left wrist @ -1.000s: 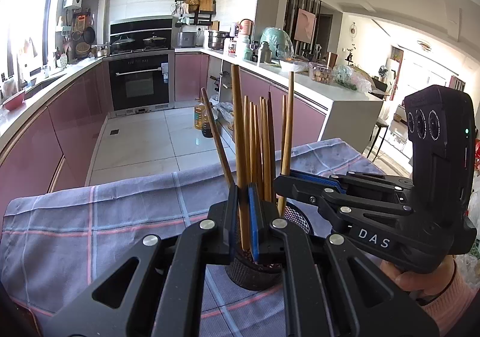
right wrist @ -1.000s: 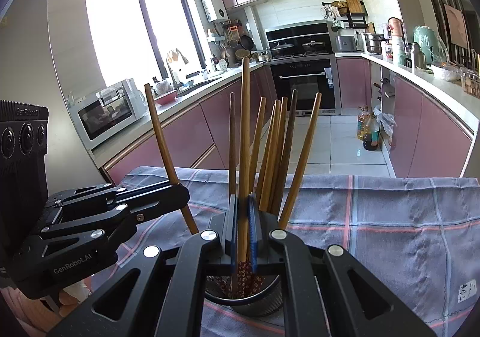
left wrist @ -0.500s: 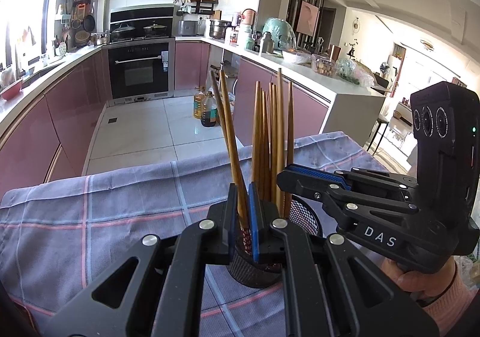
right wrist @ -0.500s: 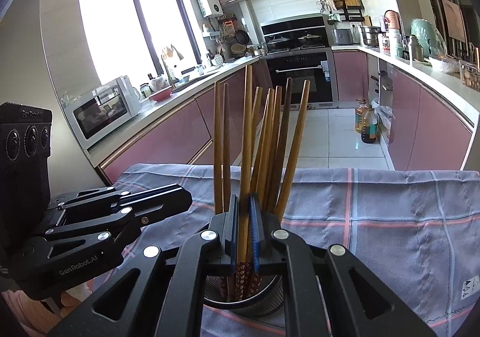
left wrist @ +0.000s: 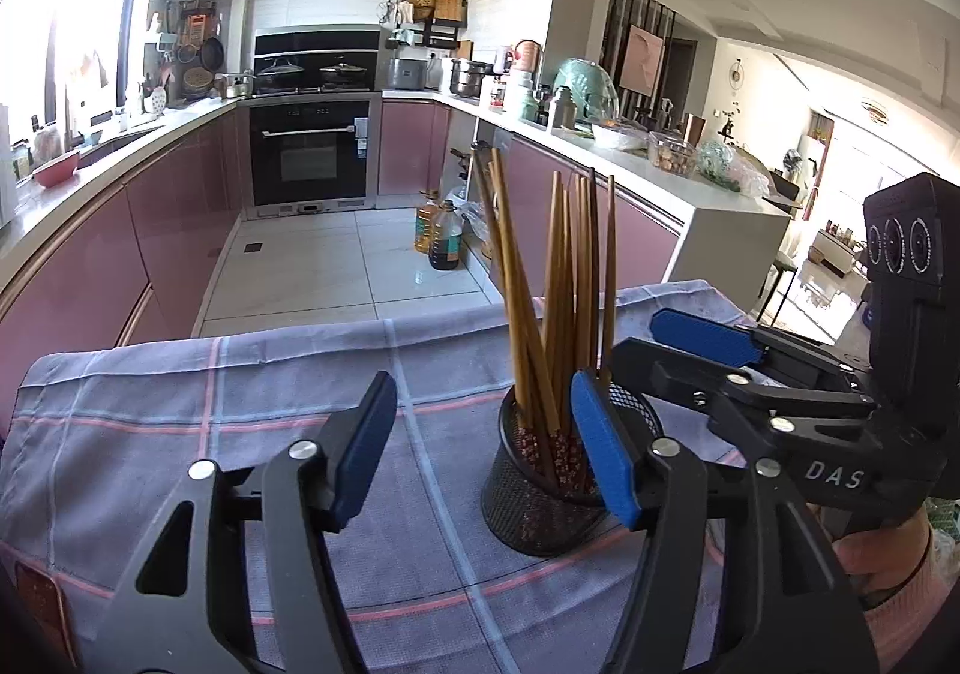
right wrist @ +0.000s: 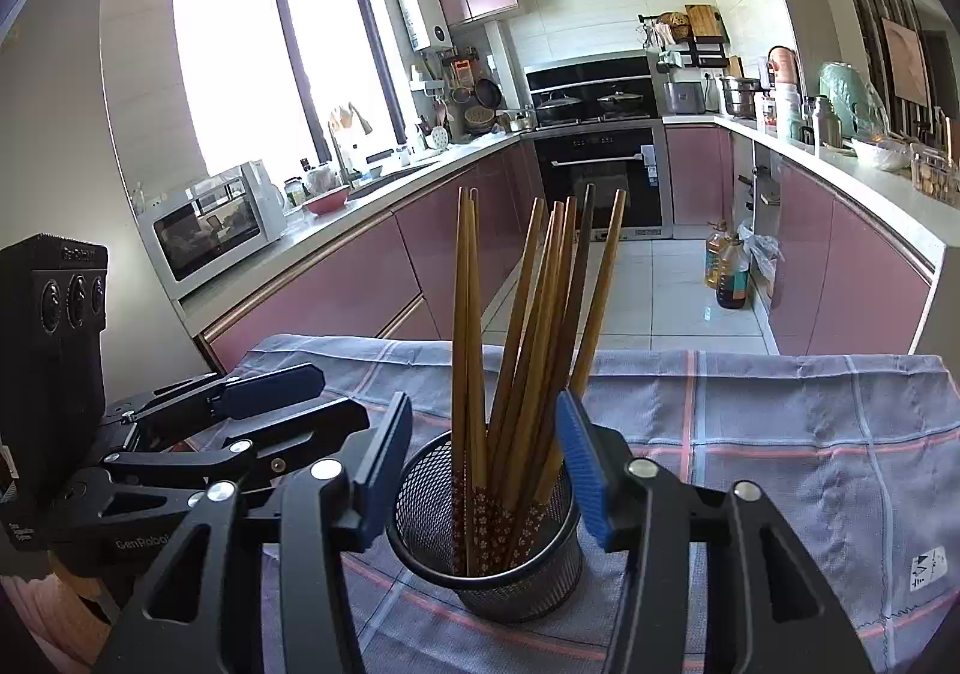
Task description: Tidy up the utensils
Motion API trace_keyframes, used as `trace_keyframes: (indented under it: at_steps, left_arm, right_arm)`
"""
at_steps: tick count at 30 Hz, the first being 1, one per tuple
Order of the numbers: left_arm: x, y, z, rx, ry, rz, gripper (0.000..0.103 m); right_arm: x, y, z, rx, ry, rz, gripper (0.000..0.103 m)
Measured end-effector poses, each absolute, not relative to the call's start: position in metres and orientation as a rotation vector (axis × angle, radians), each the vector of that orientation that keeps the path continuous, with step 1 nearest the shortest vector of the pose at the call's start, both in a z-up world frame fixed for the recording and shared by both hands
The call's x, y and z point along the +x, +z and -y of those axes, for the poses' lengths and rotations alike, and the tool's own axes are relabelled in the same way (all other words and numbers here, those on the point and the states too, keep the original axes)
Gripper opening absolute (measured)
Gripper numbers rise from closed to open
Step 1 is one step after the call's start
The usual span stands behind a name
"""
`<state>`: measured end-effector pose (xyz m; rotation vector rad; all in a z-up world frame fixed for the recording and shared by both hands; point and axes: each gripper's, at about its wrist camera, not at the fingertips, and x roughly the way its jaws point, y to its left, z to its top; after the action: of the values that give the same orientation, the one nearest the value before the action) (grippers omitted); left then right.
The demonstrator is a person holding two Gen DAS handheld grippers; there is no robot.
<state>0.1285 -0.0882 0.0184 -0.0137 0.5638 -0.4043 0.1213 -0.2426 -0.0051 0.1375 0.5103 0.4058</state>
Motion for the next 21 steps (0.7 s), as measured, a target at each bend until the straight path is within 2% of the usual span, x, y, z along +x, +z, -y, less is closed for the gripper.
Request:
trace_keyframes:
  at_steps: [1, 2, 3, 4, 5, 7, 10, 21]
  left_arm:
    - [0.124, 0.018, 0.085, -0.01, -0.382, -0.552, 0.073]
    - [0.12, 0.018, 0.081, -0.003, -0.354, -0.537, 0.077]
    - [0.115, 0.017, 0.077, 0.004, -0.335, -0.523, 0.085]
    - [0.111, 0.017, 0.073, 0.01, -0.32, -0.512, 0.093]
    - [0.105, 0.017, 0.07, 0.016, -0.304, -0.499, 0.097]
    - [0.094, 0.016, 0.061, 0.025, -0.272, -0.472, 0.098]
    - [0.078, 0.015, 0.048, 0.025, -0.224, -0.448, 0.098]
    - [0.029, 0.019, 0.014, 0.011, -0.098, -0.362, 0.098]
  right_arm:
    - [0.118, -0.005, 0.242, 0.129, 0.402, -0.504, 0.061]
    - [0.114, -0.005, 0.241, 0.121, 0.394, -0.498, 0.066]
    - [0.11, -0.005, 0.24, 0.113, 0.387, -0.489, 0.073]
    - [0.106, -0.005, 0.239, 0.107, 0.378, -0.481, 0.076]
    - [0.103, -0.005, 0.238, 0.103, 0.371, -0.476, 0.081]
    - [0.095, -0.006, 0.236, 0.092, 0.364, -0.464, 0.085]
    - [0.085, -0.007, 0.234, 0.088, 0.353, -0.441, 0.096]
    - [0.048, -0.014, 0.217, 0.049, 0.32, -0.356, 0.096]
